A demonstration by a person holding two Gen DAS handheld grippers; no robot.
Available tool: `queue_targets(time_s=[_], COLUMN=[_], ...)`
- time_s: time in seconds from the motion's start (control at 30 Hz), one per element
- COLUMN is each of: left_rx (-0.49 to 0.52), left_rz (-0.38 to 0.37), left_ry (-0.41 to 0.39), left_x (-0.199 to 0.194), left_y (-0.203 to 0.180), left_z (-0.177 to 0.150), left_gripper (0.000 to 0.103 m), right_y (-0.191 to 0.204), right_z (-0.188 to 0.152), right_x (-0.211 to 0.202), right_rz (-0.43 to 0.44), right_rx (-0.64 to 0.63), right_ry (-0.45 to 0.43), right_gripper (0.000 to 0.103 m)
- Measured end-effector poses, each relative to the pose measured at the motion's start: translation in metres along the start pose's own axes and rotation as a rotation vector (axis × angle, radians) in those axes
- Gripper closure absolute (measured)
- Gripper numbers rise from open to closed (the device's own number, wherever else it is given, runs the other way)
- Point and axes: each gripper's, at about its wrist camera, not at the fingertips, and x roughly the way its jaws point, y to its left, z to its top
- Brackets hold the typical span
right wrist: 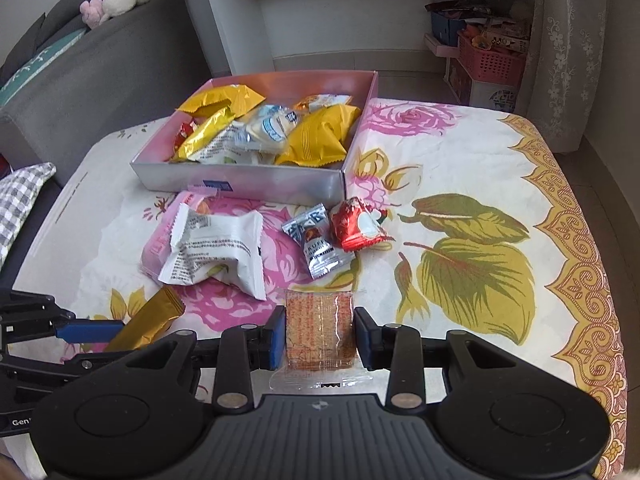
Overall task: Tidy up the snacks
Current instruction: 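Carry the gold bar and wafer packet over the pink box and open both tools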
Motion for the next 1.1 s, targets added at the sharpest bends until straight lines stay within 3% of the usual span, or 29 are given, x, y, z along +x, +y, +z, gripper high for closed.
queue_targets(time_s=[0.23,0.43,0.8,1.1], left_rx=[-0.074,-0.139,-0.180,-0.197], left_rz=[0.008,0.031,0.090,0.098], left_ry=[-0.054,-0.086,-0.122,-0.161], left_x=[-0.021,-0.023,0.001,0.043], left_y=[0.016,0.034,0.056,0.063], left_z=[0.011,0.040,0.110,0.164], left_gripper=[0.076,0.076,0.076,0.076], right_y=[0.005,0.006,-0.006,-0.017], right_z=[0.020,0.041,0.099,0.116], right_x=[-0.004,0.004,0.032,0.068], right_rz=[0.027,0.024,0.094,0.157], right_rx=[0.051,0.101,0.228,0.277], right_ry=[-0.042,-0.048,-0.111,-0.186], right_gripper=[0.075,0.075,0.075,0.075])
